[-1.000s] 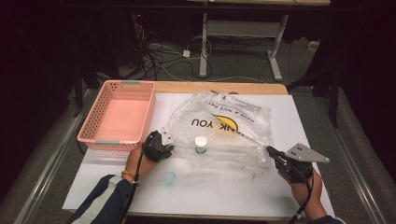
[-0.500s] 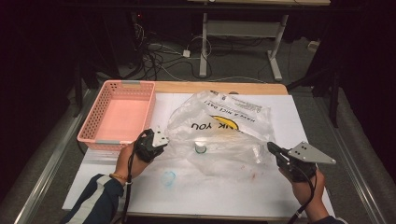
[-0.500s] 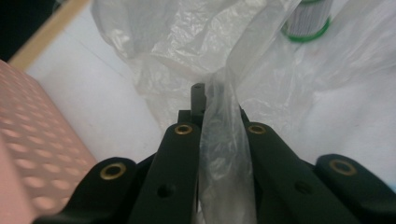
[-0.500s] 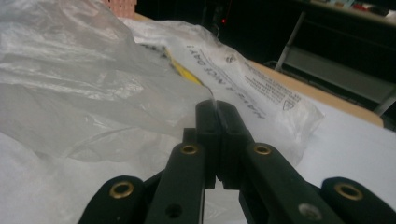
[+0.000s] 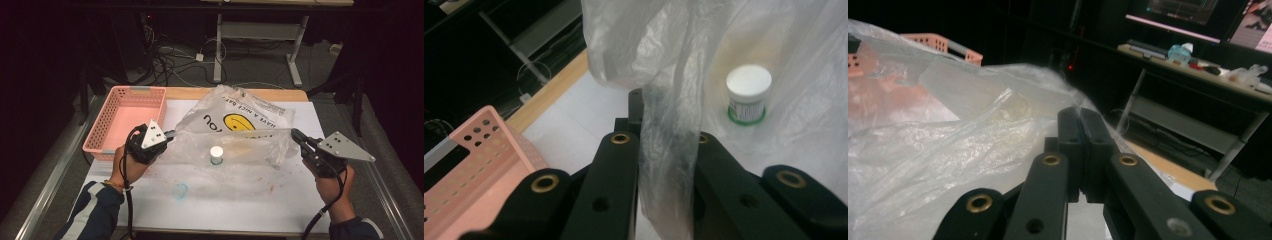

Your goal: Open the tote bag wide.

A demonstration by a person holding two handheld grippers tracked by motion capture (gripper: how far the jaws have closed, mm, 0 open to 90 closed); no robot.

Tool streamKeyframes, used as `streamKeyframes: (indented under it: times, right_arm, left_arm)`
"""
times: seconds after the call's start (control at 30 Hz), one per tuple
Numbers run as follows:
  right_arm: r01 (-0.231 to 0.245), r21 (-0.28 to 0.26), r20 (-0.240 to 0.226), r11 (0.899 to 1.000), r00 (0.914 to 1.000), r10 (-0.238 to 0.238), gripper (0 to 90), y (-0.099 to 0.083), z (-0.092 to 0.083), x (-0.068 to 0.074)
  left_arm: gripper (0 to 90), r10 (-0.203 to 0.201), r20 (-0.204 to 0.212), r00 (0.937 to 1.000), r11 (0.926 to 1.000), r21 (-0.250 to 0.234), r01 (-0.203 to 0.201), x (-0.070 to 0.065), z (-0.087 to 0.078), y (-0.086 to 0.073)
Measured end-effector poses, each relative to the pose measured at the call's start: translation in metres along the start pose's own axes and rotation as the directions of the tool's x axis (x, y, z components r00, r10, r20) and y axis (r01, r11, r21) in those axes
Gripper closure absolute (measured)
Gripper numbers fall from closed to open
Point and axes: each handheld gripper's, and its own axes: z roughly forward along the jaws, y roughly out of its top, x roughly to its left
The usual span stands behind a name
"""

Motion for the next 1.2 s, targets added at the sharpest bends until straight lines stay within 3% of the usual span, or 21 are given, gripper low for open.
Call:
streamKeyframes:
  times: [0.2, 0.33, 0.43, 0.63, 0.87, 0.93, 1.0, 1.13, 1.2]
  right_arm:
    - [-0.001, -0.032, 0.012, 1.000, 0.9999, 0.001, 90.0, 0.017, 0.011, -0.003]
    - [-0.020, -0.056, 0.014, 0.998, 0.9997, 0.021, 90.0, 0.028, 0.012, -0.009]
    - [0.006, -0.064, 0.028, 0.998, 0.9996, -0.004, 90.0, 0.038, 0.012, -0.010]
    - [-0.001, -0.086, 0.050, 0.996, 0.9987, 0.006, 90.0, 0.051, 0.015, -0.019]
    - [-0.037, -0.046, 0.036, 0.998, 0.9986, 0.039, 90.0, 0.038, 0.038, -0.023]
    - [-0.052, -0.030, 0.033, 0.998, 0.9981, 0.053, 90.0, 0.032, 0.046, -0.025]
    - [-0.062, -0.011, 0.030, 0.998, 0.9976, 0.062, 90.0, 0.027, 0.053, -0.026]
    - [-0.078, 0.016, 0.040, 0.997, 0.9962, 0.077, 90.0, 0.020, 0.066, -0.027]
    - [-0.090, 0.027, 0.031, 0.996, 0.9955, 0.089, 90.0, 0.016, 0.074, -0.027]
  left_arm:
    - [87.5, -0.031, -0.004, 0.9995, 0.9954, -0.091, 0.031, 0.009, -0.016, 0.011]
    - [87.5, -0.054, -0.007, 0.9985, 0.9867, -0.154, 0.052, 0.015, -0.032, 0.020]
    - [87.5, -0.038, -0.030, 0.9988, 0.9829, -0.181, 0.032, 0.016, -0.040, 0.029]
    - [87.5, -0.043, -0.022, 0.9988, 0.9647, -0.261, 0.035, 0.016, -0.044, 0.045]
    - [87.4, -0.028, 0.048, 0.9985, 0.9572, -0.287, 0.040, 0.010, -0.009, 0.043]
    - [87.4, -0.024, 0.051, 0.9984, 0.9556, -0.292, 0.038, 0.006, 0.004, 0.040]
    - [87.3, -0.042, 0.078, 0.9961, 0.9470, -0.315, 0.064, 0.003, 0.017, 0.037]
    - [87.3, -0.066, 0.118, 0.9908, 0.9451, -0.311, 0.100, -0.002, 0.049, 0.035]
    - [87.3, -0.089, 0.147, 0.9851, 0.9413, -0.311, 0.132, -0.006, 0.066, 0.035]
